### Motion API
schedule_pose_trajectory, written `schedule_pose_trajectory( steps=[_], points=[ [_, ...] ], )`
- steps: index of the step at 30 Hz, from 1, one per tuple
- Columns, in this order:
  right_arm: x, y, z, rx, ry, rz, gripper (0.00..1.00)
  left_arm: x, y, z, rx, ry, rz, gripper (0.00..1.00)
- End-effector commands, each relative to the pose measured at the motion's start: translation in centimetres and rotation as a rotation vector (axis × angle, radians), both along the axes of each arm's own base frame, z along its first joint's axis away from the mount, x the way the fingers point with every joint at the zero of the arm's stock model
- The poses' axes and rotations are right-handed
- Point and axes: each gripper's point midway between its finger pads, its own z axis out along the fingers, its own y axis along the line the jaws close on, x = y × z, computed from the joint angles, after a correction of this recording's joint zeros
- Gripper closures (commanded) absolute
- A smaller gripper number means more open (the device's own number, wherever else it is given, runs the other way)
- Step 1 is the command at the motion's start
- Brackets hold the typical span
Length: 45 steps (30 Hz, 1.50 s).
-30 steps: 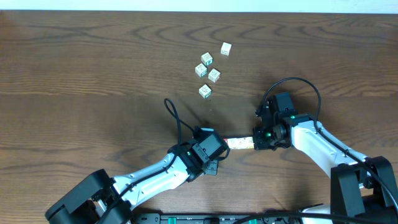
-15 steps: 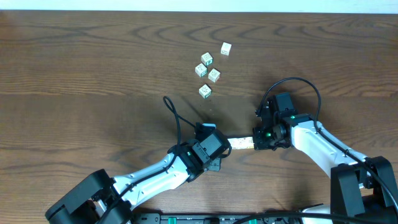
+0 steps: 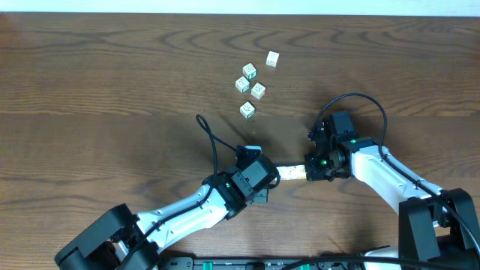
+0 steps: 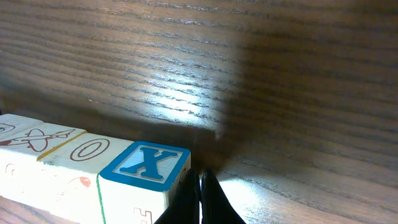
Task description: Lift 5 blocks
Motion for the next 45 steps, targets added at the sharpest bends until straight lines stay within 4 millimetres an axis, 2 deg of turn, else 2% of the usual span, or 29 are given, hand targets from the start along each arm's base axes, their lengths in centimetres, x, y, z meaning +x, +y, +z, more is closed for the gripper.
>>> schedule_pose_trajectory(
  steps=[1,6,14,17,20,23,28,30,36,45],
  points=[
    [-0.3,0.3,-0.1,0.008,0.007,0.022,0.99,0.1,0.5,-0.5,0.025,-0.006,0.012,0.92],
    [-0.3,0.3,-0.1,0.009,0.006,0.022,0.99,0.0,0.4,-0.5,0.021,0.000,0.009,0.92],
    [-0.3,0.3,-0.1,0.008,0.007,0.022,0.99,-1.6,-0.1,-0.8,0.004,0.063,-0.034,0.93],
    [-0.3,0.3,-0.2,0.008,0.007,0.023,0.99,-2.8,0.8,-1.1,0.047,0.102,-0.031,0.93],
    [-0.3,0.3,-0.2,0.008,0.007,0.022,0.99,-3.3,2.9,-1.5,0.128,0.119,0.012,0.93],
    [-0.3,0.3,-0.2,0.008,0.007,0.023,0.99,-3.0,5.3,-1.8,0.223,0.098,0.097,0.92],
    [-0.3,0.3,-0.2,0.008,0.008,0.022,0.99,-0.8,6.9,-1.4,0.264,0.017,0.169,0.92],
    [-0.3,0.3,-0.2,0.008,0.009,0.022,0.99,0.4,6.6,-1.1,0.237,-0.011,0.180,0.92],
    [-0.4,0.3,-0.2,0.008,0.010,0.023,0.99,2.9,4.1,-0.1,0.084,-0.049,0.147,0.93],
    [-0.4,0.3,-0.2,0.008,0.010,0.022,0.99,2.9,3.6,0.0,0.053,-0.034,0.125,0.92]
  ],
)
